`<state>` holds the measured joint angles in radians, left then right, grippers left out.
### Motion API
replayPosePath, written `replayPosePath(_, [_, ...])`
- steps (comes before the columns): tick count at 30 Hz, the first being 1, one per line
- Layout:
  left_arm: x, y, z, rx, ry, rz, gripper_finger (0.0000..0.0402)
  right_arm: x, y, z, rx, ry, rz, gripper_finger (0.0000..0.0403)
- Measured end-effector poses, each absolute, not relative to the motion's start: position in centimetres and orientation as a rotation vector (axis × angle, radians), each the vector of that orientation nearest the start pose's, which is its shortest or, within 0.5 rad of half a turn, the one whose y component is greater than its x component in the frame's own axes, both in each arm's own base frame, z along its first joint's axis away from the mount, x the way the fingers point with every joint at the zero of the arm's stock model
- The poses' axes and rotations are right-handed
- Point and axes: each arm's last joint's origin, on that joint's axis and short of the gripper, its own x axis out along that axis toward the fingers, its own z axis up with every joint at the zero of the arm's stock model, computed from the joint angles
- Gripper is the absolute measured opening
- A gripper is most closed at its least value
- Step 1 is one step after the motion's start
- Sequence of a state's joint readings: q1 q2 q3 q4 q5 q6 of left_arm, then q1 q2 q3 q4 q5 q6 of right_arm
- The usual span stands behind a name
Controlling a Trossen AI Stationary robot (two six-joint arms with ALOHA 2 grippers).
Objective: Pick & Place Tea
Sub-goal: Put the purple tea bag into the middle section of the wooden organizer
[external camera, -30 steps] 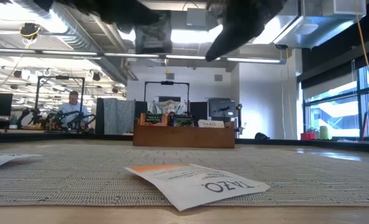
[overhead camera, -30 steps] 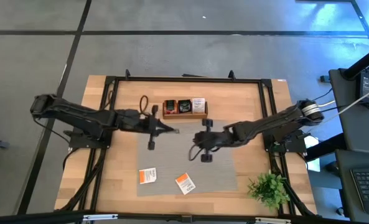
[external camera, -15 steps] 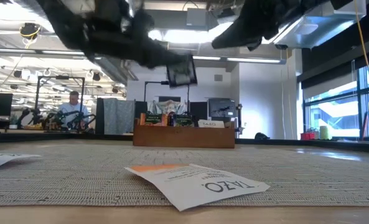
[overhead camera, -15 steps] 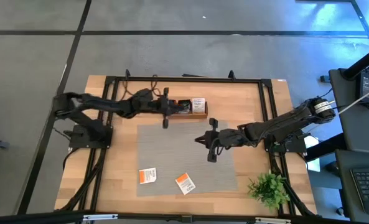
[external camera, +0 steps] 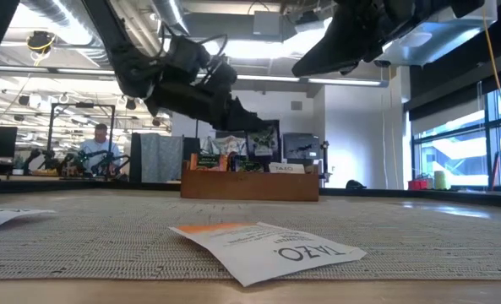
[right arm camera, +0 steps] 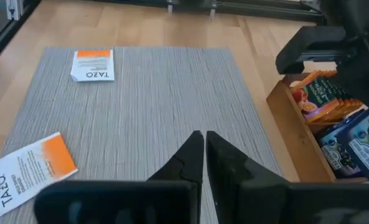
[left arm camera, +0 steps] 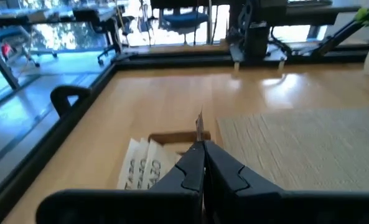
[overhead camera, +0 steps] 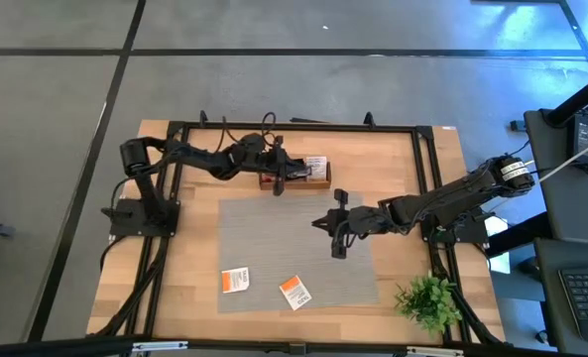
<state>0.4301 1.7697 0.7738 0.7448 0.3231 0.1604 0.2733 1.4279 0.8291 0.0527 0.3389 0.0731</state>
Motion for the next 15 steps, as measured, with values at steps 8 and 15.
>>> replayPosePath(8, [31.8,13.7,15.9,0.047,0.315,0.115,0.0002,29.1,7.1,22.6,-0.098,0.533,-0.083,0.0024])
replayPosePath(15, [31.6,13.9,15.4,0.074,0.385,0.195,0.0002,29.0,7.1,22.5,-0.097,0.537,-0.084,0.0024])
